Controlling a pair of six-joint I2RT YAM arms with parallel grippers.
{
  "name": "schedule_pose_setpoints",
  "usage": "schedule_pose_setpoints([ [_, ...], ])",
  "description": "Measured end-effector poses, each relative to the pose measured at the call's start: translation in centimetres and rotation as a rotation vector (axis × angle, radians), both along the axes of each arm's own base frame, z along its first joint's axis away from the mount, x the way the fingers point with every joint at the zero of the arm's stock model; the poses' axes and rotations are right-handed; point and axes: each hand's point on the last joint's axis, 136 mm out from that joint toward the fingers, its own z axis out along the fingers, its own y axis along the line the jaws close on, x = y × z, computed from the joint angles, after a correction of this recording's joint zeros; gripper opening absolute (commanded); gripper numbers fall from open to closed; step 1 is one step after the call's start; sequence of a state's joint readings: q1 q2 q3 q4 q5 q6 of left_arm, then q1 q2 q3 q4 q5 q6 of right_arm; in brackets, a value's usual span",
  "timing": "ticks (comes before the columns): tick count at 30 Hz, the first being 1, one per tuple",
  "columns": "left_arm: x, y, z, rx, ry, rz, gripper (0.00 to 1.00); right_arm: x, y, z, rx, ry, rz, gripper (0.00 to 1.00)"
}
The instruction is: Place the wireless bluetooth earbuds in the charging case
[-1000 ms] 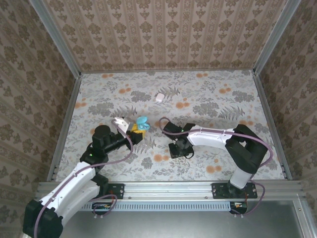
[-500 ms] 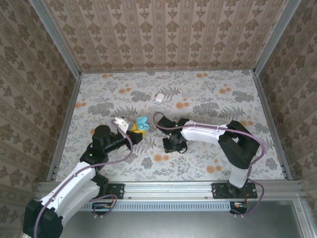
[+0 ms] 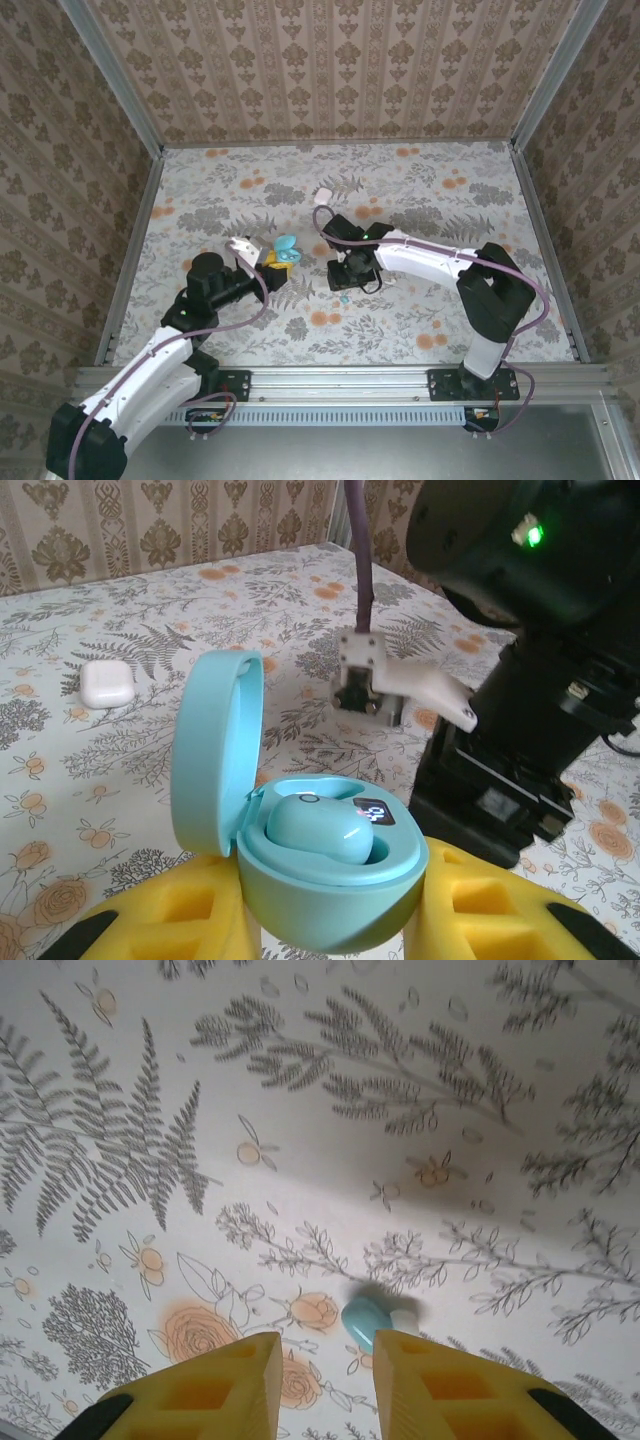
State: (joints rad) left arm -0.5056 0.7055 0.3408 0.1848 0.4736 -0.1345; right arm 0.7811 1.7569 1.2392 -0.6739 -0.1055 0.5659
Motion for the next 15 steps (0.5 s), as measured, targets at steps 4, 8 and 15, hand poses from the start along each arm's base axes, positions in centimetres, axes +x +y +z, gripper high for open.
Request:
schedule_pose_setpoints([
  [4,0.0,0.0,0.0,0.001,0.002,0.000,0.28,1.3,-0.2,-0.6,-0.003,-0.003,0.024,0.15],
  [8,-0.1,0.1,-0.2,0.005,0.010,0.001,0.28,1.9,-0.9,-1.9,-0.012,0.023,0.022,0.14],
  [15,-0.3,0.4,0.1,-0.001,0.006,0.013,0.28,0.7,-1.9,-4.2,-0.006,0.074,0.024,0.13],
])
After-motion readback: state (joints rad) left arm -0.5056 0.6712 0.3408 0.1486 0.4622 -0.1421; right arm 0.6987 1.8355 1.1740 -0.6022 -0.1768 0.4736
